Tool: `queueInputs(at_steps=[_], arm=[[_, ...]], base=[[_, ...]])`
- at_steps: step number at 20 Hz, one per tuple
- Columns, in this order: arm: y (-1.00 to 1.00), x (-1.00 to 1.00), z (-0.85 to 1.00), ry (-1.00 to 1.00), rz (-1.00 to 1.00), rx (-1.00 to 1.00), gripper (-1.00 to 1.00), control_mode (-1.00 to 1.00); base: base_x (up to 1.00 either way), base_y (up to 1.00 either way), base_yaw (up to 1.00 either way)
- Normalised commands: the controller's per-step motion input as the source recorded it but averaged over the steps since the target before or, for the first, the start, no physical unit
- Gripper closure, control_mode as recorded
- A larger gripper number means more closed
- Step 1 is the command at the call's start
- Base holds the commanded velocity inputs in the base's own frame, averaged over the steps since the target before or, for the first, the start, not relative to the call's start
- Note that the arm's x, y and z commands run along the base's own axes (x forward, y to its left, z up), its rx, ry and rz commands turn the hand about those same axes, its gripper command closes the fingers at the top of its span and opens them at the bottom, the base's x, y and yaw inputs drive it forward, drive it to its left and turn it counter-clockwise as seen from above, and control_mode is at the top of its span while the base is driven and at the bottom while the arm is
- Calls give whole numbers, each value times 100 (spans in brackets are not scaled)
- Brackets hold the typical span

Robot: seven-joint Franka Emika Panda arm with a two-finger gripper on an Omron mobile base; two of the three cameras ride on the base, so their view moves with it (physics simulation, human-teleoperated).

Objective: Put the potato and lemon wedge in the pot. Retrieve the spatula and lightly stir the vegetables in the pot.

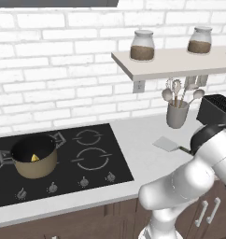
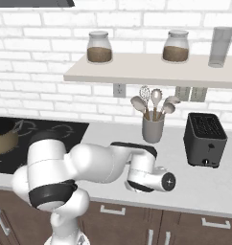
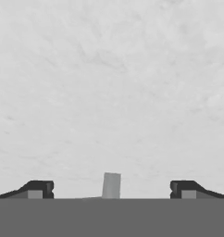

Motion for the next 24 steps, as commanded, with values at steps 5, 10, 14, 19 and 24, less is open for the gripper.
queueInputs(at_steps=[5,10,14,19,24], arm=[[-18,5,-6,1,0,2,-100,-100],[-8,7,-20,6,0,2,-100,-100],[0,18,-26,12,1,2,-100,-100],[0,2,-26,8,3,1,100,-100],[0,-6,-6,0,4,0,100,-100]], base=[[0,0,0],[0,0,0],[0,0,0],[0,0,0],[0,0,0]])
